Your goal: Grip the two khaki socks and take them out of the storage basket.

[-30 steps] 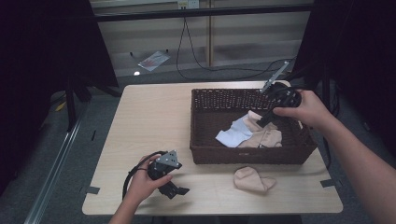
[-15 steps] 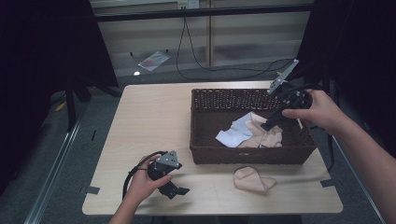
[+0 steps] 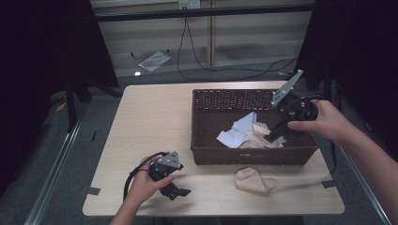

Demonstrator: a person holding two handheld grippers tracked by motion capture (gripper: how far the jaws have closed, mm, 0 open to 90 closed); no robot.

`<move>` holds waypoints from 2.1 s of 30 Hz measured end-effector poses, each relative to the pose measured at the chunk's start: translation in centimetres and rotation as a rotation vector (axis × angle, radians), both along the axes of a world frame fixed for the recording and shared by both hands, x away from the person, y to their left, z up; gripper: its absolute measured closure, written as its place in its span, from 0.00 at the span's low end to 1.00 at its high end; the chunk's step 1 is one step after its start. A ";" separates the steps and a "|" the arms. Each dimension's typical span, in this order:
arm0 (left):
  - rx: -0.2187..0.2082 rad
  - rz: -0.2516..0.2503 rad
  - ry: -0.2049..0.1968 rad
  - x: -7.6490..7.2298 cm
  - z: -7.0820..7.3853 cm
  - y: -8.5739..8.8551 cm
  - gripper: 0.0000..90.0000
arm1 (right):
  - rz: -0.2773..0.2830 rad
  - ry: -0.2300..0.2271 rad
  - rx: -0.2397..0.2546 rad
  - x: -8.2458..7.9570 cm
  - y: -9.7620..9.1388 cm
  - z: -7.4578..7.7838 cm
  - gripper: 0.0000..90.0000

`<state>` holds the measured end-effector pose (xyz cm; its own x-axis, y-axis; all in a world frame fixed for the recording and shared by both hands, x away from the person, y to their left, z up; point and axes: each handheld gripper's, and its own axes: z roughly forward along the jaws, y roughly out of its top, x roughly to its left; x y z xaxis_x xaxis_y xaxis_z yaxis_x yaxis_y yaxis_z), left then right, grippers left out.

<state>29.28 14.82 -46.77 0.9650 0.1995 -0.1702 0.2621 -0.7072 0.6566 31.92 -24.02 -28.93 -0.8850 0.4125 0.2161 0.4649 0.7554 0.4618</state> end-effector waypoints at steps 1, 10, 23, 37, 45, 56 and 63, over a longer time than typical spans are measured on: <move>-0.005 0.004 -0.006 0.0 -0.1 0.0 0.03 | 0.004 0.001 0.000 -0.1 0.1 -0.1 0.90; -0.003 -0.002 0.000 0.0 0.0 0.0 0.03 | 0.035 -0.002 0.000 -0.7 1.1 -1.9 0.90; -0.002 -0.003 -0.002 0.0 0.0 0.1 0.03 | 0.085 -0.004 -0.026 -2.0 2.9 -4.9 0.89; 0.005 0.002 0.000 0.1 0.1 0.2 0.03 | 0.112 -0.005 -0.034 -2.7 4.3 -7.6 0.74; -0.003 0.002 -0.002 0.0 0.1 0.3 0.03 | 0.071 -0.022 -0.017 -3.0 3.7 -7.7 0.39; 0.005 -0.001 -0.001 0.0 0.0 0.2 0.03 | 0.026 -0.044 0.015 -3.7 1.7 -8.2 0.22; 0.000 0.001 0.003 0.0 0.0 0.3 0.03 | 0.009 -0.052 0.045 -4.5 0.6 -8.3 0.13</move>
<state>29.27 15.07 -46.75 0.9643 0.2006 -0.1730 0.2648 -0.7067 0.6561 27.42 -23.38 -37.23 -0.8991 0.3952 0.1880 0.4327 0.7377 0.5183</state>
